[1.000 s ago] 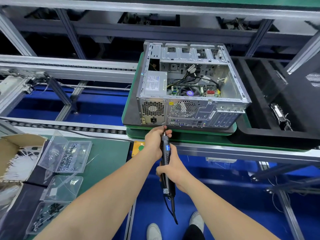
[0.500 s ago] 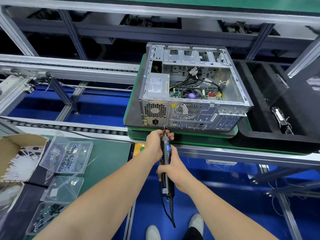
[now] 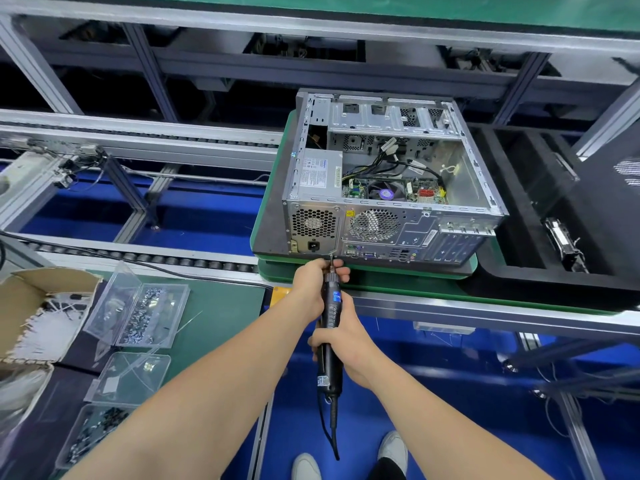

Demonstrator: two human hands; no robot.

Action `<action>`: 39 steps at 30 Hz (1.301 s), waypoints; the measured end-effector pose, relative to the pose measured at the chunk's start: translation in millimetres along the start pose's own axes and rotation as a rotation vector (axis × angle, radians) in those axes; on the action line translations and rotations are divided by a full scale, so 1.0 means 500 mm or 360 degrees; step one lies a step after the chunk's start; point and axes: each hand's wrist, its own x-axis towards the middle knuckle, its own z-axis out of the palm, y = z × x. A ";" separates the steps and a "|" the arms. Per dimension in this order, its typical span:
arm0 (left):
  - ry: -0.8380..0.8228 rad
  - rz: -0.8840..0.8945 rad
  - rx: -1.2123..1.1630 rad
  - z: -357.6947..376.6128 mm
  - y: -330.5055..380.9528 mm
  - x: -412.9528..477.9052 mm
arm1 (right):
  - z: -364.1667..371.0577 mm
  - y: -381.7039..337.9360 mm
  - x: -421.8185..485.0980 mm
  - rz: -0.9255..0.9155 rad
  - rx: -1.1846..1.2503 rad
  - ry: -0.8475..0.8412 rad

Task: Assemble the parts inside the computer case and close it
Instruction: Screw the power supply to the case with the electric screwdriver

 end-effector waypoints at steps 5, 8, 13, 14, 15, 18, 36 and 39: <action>0.0027 -0.0024 0.0053 0.002 0.008 0.001 | 0.005 -0.006 -0.005 -0.0019 0.0079 -0.0021; 0.0001 -0.0048 0.0057 0.003 0.010 -0.003 | 0.005 -0.008 -0.008 -0.0031 0.0092 -0.0020; 0.0033 -0.0050 0.0074 0.007 0.010 -0.007 | 0.004 -0.009 -0.009 -0.0020 0.0094 -0.0008; 0.0049 -0.0042 0.0086 0.008 0.009 -0.011 | 0.003 -0.009 -0.009 -0.0018 0.0090 -0.0007; 0.0095 0.0009 0.0157 0.009 0.007 -0.017 | 0.003 -0.009 -0.010 -0.0017 0.0091 -0.0008; 0.0669 0.0542 0.0916 0.011 0.007 -0.043 | 0.007 -0.010 -0.011 -0.0021 0.0136 -0.0004; -0.0210 0.0531 0.3419 0.338 0.415 0.062 | 0.009 0.012 -0.001 0.0004 0.0105 0.0203; -0.0240 0.0166 0.3518 0.353 0.426 0.109 | 0.015 0.019 0.010 -0.0010 0.0010 0.0247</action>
